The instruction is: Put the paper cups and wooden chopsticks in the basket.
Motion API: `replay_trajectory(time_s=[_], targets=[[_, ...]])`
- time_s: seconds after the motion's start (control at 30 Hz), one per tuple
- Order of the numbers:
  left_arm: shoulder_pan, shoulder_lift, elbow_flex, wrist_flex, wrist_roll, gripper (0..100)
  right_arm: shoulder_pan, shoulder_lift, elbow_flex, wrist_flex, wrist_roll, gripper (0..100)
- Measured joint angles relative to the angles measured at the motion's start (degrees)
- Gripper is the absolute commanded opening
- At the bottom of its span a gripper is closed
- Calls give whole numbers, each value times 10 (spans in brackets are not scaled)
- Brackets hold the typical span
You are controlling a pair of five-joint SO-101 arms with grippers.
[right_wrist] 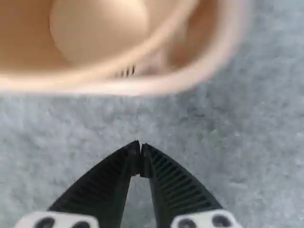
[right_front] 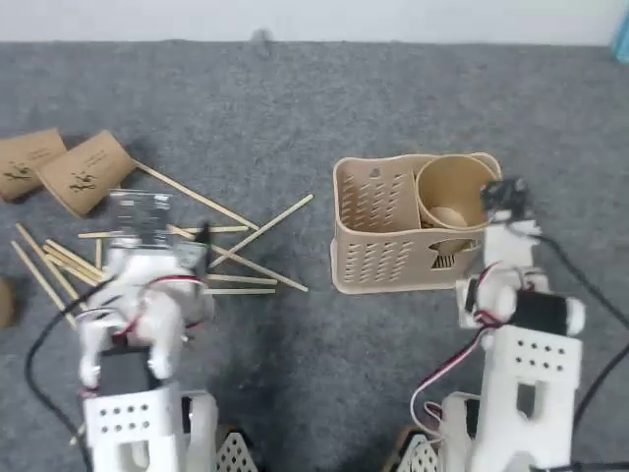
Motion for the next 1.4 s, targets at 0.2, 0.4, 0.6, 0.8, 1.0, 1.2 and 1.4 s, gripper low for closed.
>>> replay_trajectory(time_s=[0.2,0.4,0.6,0.8,1.0,1.2,1.4], targets=[[-184,-1,-54,31,-35,188,0,-52,122,-66,42,8],[-264,-1,-56,14,-56,188,-2,-94,229,-155,47,8],[-269,19,-68,-18,-47,188,1,-118,253,-163,62,8],[-273,178,-163,-21,-8,188,-2,-155,272,-162,72,8],[-272,383,-287,-21,31,191,-1,-175,272,-152,73,8],[-280,588,-419,-21,81,193,-1,-177,279,-151,86,8],[-280,772,-543,-21,88,193,-2,-177,282,-151,97,8]])
